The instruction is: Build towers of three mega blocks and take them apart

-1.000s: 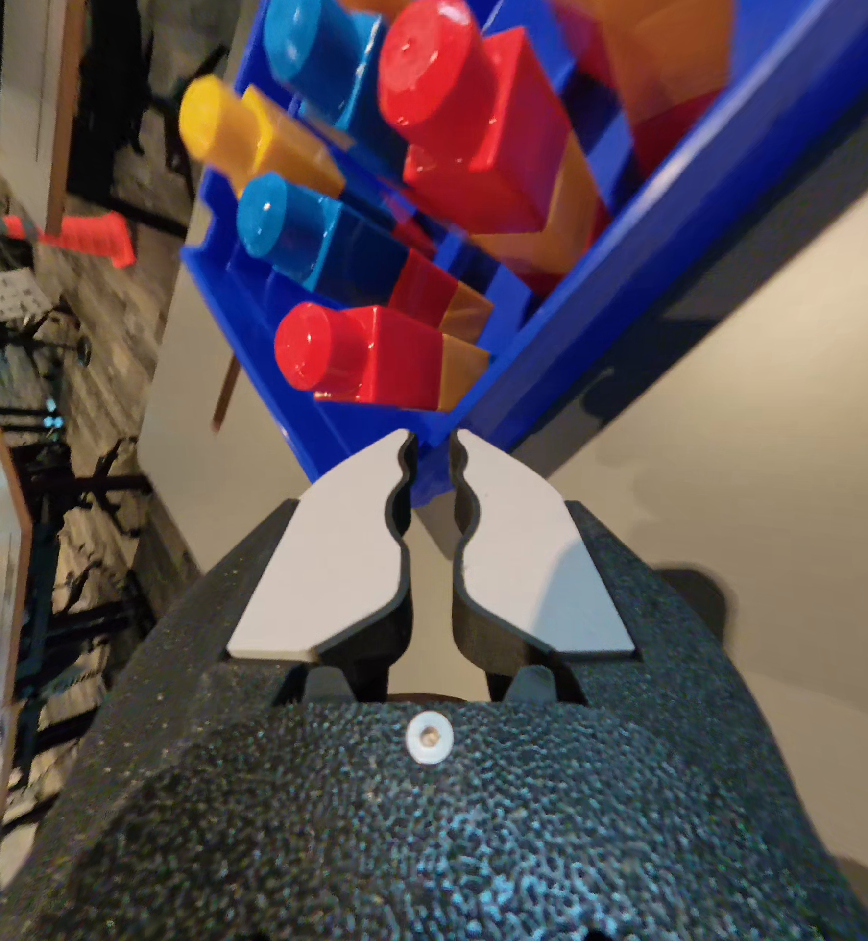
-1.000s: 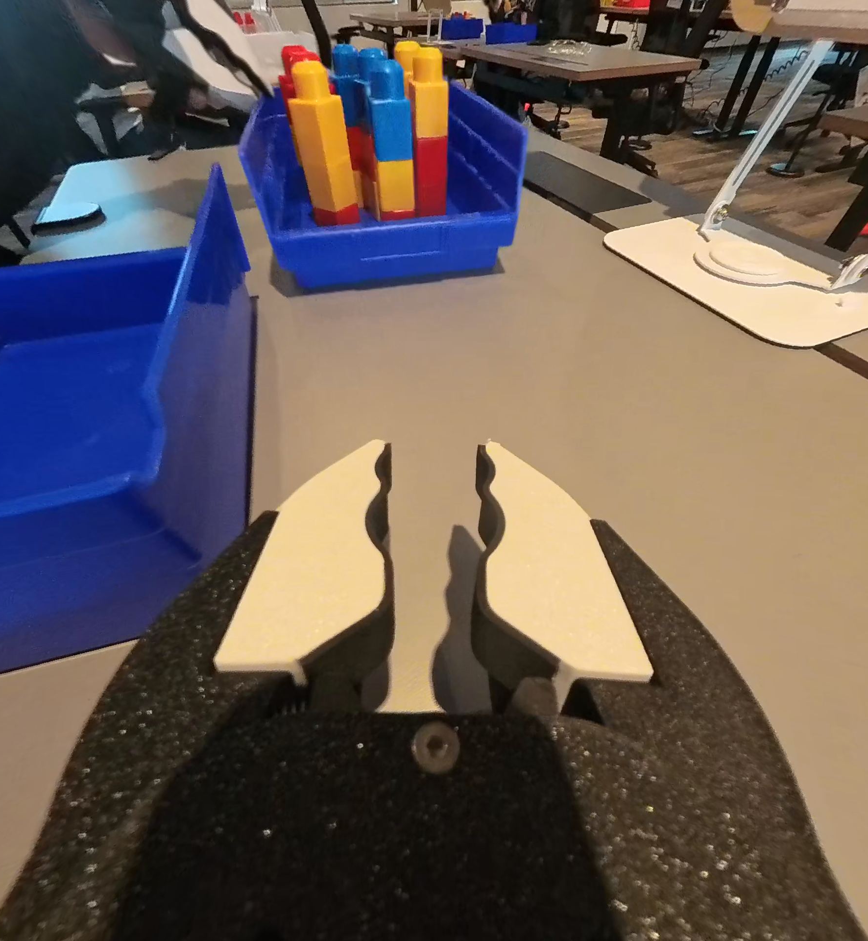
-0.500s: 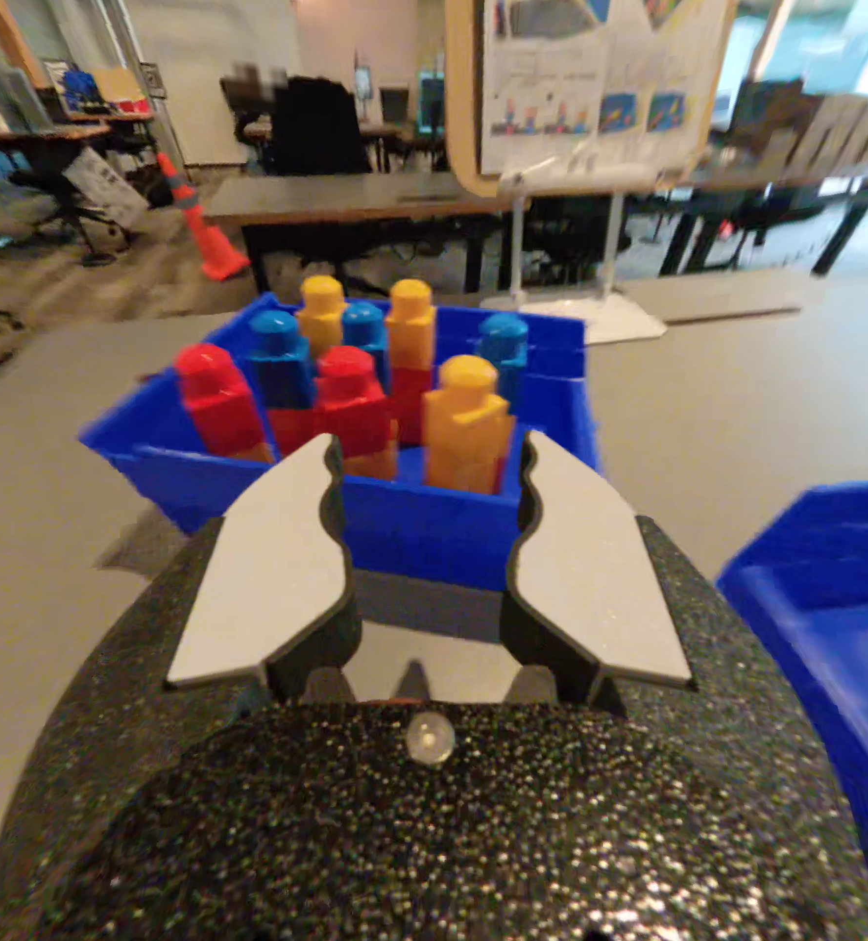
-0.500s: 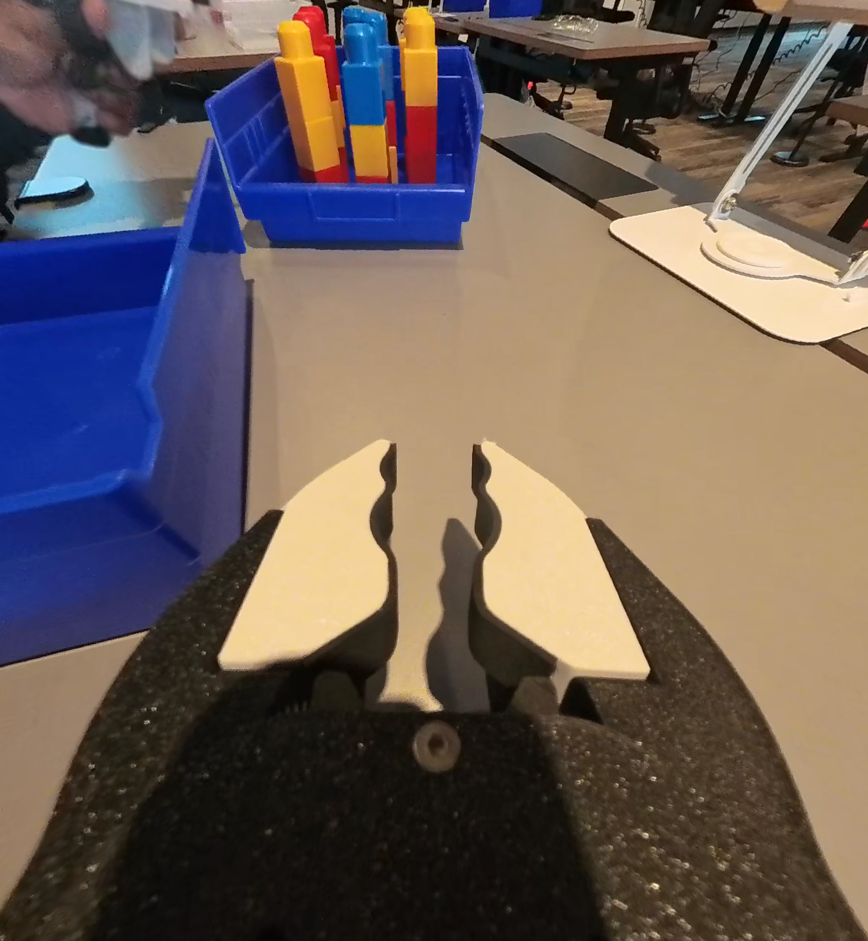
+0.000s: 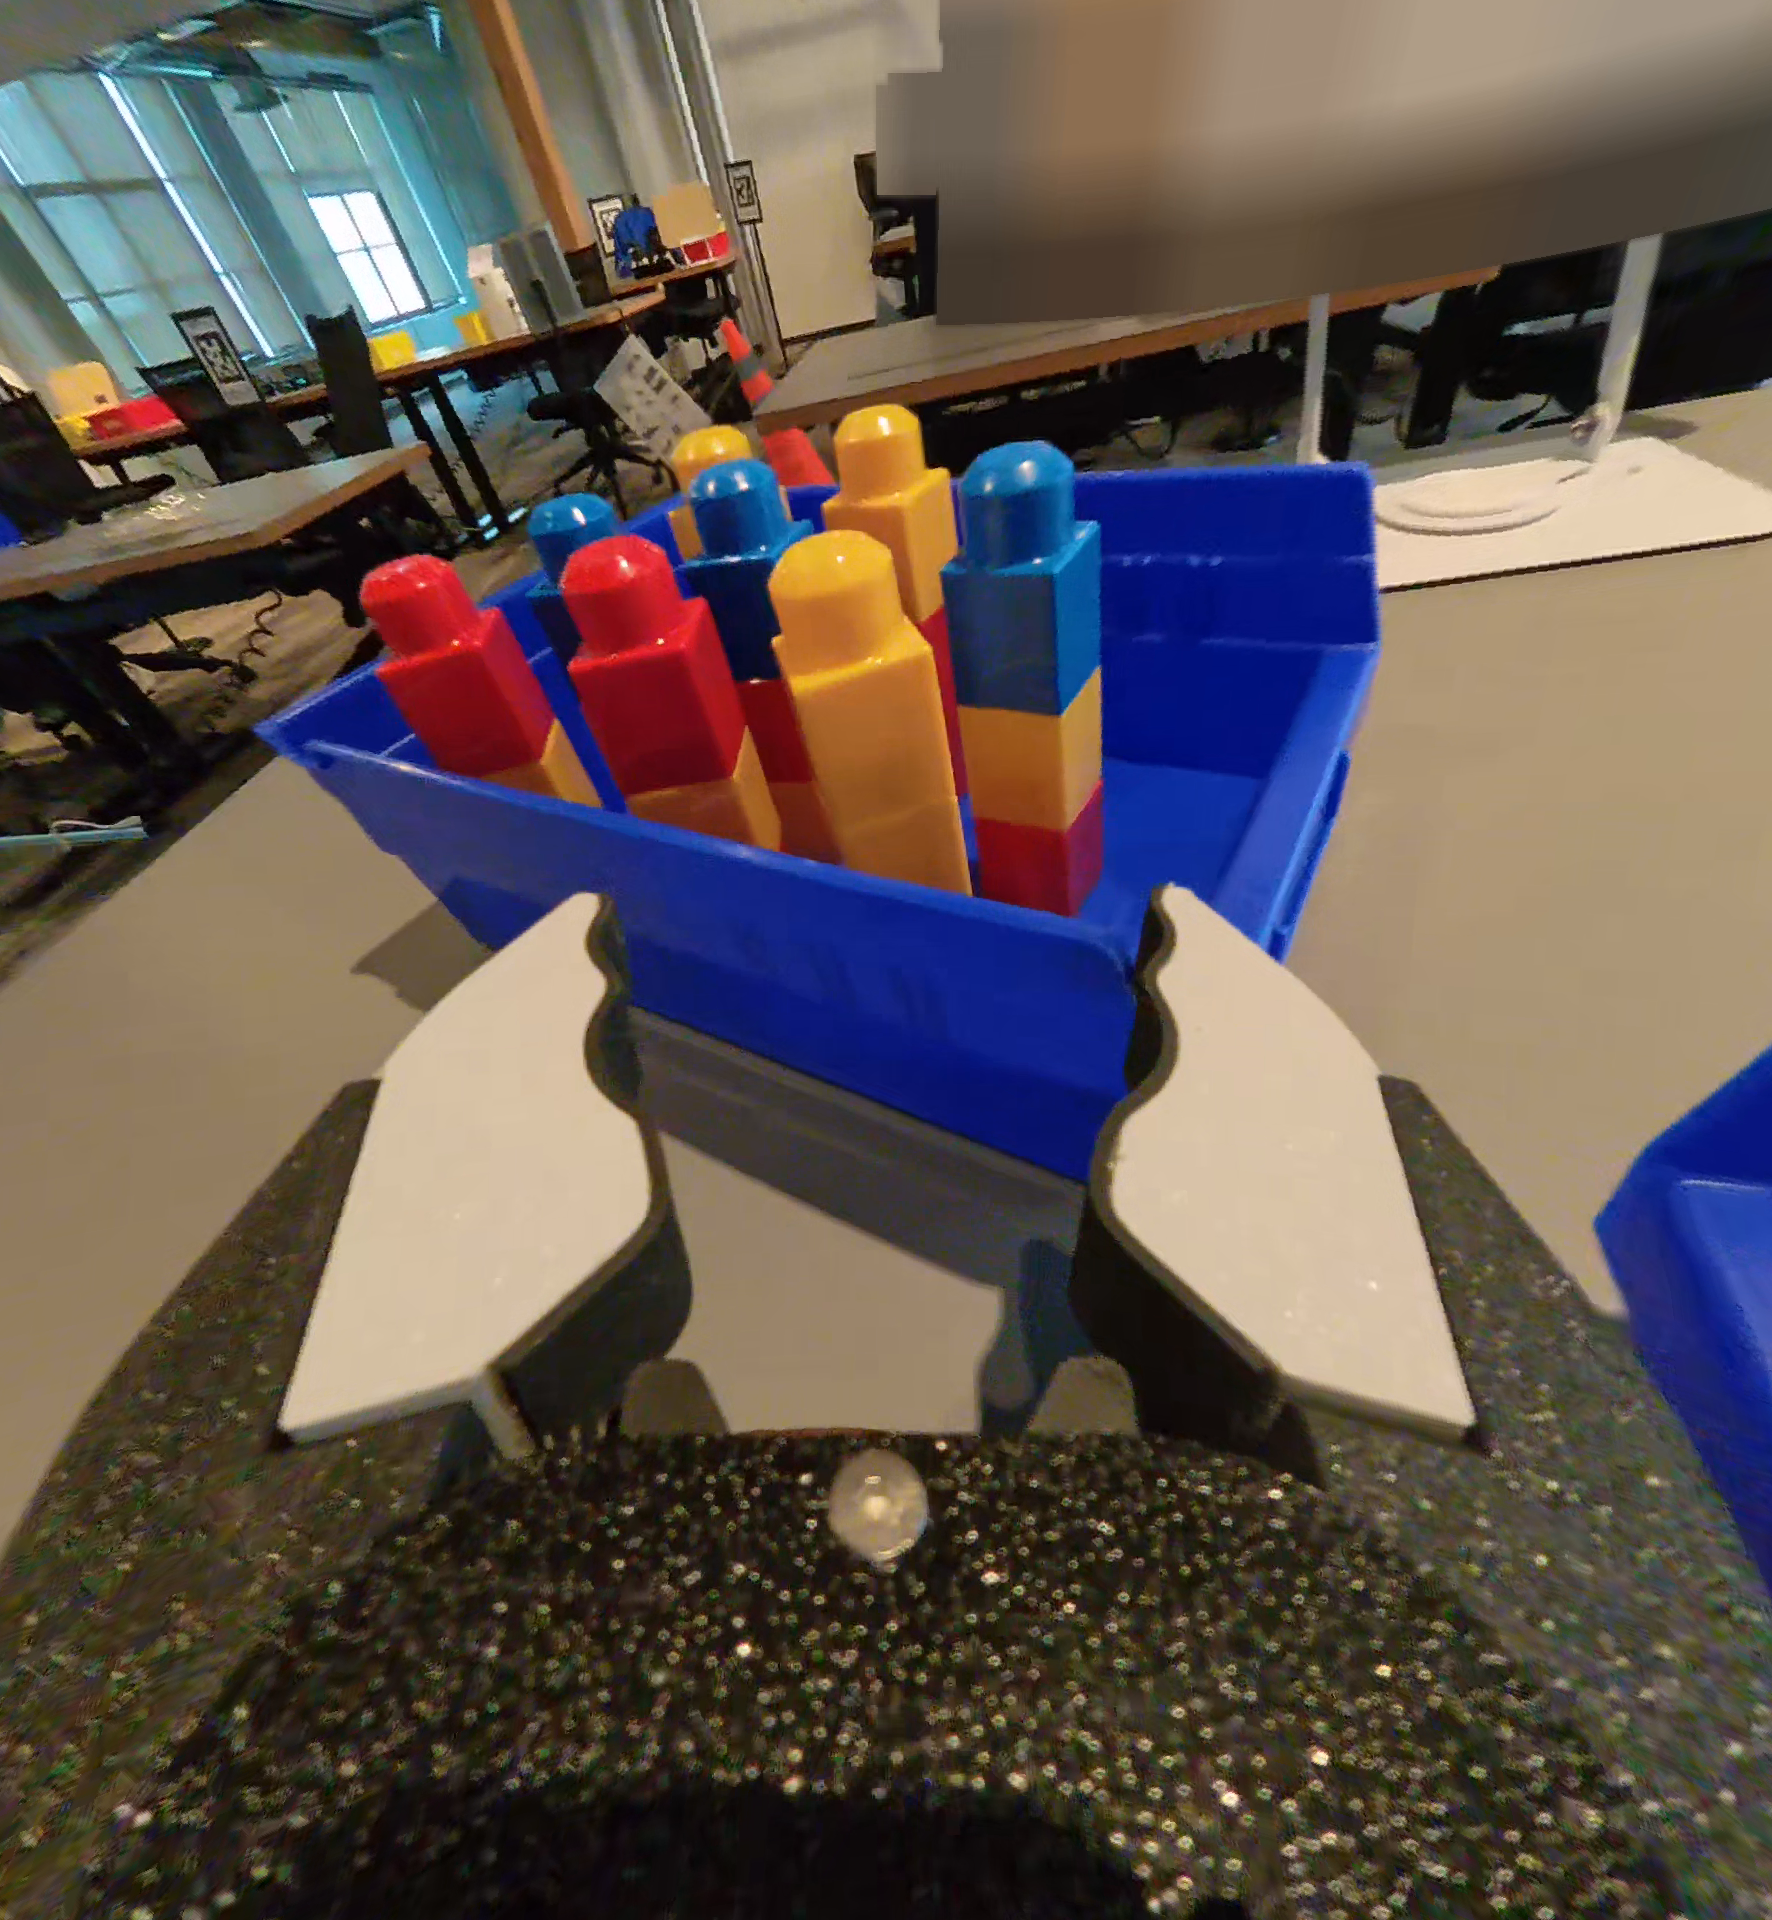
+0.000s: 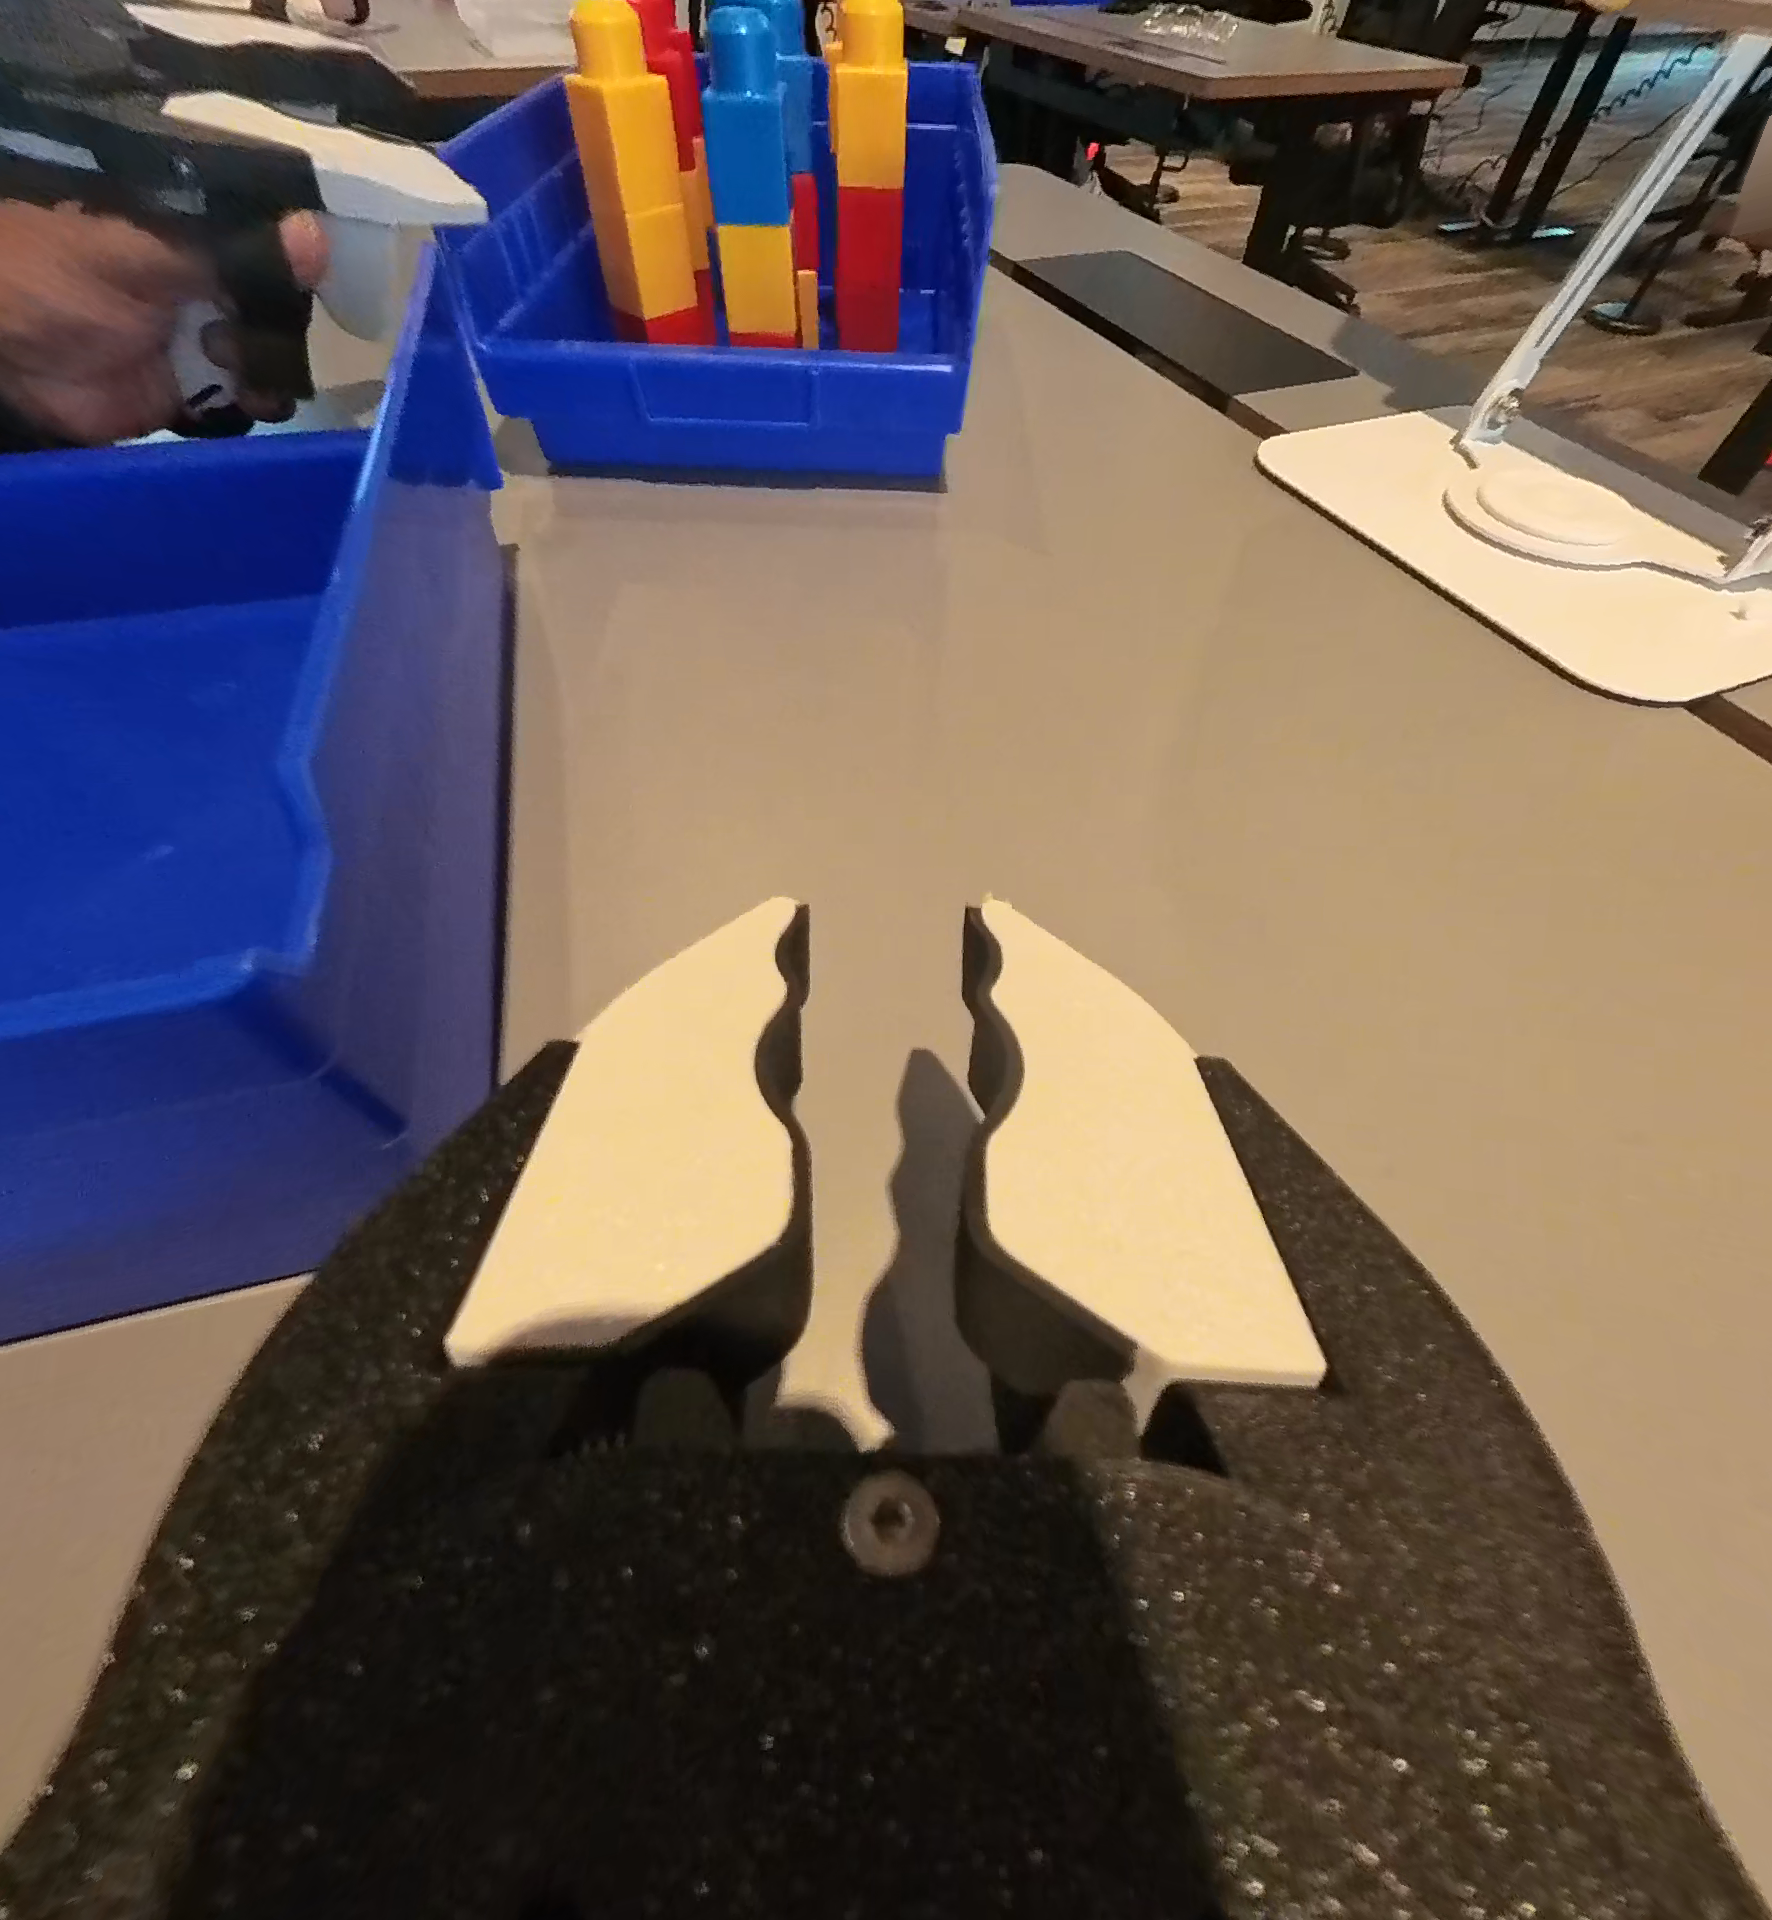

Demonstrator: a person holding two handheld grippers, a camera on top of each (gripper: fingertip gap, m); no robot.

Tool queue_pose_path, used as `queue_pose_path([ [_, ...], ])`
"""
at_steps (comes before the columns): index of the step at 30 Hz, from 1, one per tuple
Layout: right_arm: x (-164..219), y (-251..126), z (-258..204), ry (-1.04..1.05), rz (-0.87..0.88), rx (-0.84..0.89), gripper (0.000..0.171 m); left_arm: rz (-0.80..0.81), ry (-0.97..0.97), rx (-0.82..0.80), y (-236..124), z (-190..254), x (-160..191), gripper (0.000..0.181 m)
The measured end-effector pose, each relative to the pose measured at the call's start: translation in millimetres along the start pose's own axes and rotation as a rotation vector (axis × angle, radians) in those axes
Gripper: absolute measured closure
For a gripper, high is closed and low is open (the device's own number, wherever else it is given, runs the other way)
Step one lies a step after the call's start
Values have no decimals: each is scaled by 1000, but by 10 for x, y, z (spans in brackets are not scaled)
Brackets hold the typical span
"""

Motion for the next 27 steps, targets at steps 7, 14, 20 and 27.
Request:
queue_pose_path([
  [7,7,10,-14,-11,-10,-2,143,-17,-14,-104,-73,-495,122,96],
  [14,17,22,-29,-24,-23,-3,143,-77,14,-235,-41,-1154,239,102],
  [20,25,32,-38,-35,-34,0,143,-149,7,-312,144,-1694,382,106],
  [27,38,44,-53,-52,-49,4,143,-196,-57,-359,337,-2183,478,109],
])
Point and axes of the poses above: each gripper's, where its closed fingertips meet, y out along the fingers, x out of its underside, z = x × y across the jaws, the point moved 4 cm from there along -y, back along the fingers, and after that the axes turned 3 degrees about -z, right-handed, at the moved point
